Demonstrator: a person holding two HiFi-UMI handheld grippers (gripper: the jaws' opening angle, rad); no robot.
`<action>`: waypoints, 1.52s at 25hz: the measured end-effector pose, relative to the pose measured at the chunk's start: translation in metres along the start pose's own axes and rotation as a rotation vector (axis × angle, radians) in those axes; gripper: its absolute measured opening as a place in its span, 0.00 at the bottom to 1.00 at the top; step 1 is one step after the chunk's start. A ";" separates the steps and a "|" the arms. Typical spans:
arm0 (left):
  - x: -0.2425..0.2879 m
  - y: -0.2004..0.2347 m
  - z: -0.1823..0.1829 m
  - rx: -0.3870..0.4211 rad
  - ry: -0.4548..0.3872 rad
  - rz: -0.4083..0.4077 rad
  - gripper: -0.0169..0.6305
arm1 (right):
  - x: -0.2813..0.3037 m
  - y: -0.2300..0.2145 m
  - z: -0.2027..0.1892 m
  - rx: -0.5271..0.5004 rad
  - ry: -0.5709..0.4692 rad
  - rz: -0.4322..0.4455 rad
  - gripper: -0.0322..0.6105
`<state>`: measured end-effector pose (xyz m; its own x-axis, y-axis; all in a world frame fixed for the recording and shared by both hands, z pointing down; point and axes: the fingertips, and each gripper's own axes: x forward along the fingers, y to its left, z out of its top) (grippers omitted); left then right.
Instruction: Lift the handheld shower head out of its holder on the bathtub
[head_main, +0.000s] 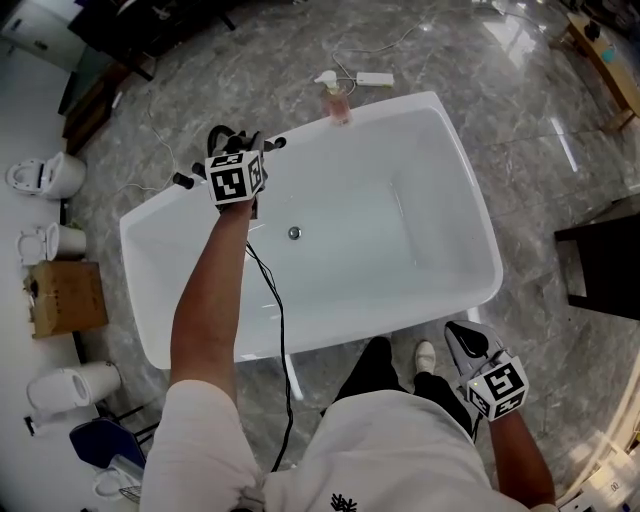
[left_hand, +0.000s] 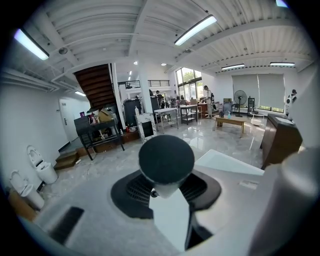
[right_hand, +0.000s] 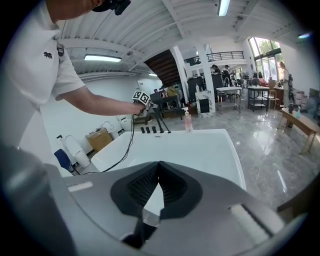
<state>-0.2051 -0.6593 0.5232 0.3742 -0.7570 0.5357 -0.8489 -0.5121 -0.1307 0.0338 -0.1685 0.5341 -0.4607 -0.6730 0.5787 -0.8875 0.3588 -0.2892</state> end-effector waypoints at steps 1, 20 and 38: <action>-0.007 -0.002 0.002 0.004 -0.002 0.001 0.24 | -0.004 0.001 0.000 -0.008 -0.002 0.003 0.07; -0.138 -0.060 0.032 0.041 -0.066 -0.003 0.24 | -0.056 0.014 -0.001 -0.106 -0.054 0.077 0.07; -0.248 -0.109 0.042 0.052 -0.119 0.000 0.24 | -0.094 0.019 -0.016 -0.161 -0.081 0.137 0.07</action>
<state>-0.1902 -0.4323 0.3696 0.4183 -0.7984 0.4331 -0.8297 -0.5299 -0.1754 0.0600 -0.0878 0.4867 -0.5817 -0.6587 0.4772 -0.8063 0.5443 -0.2315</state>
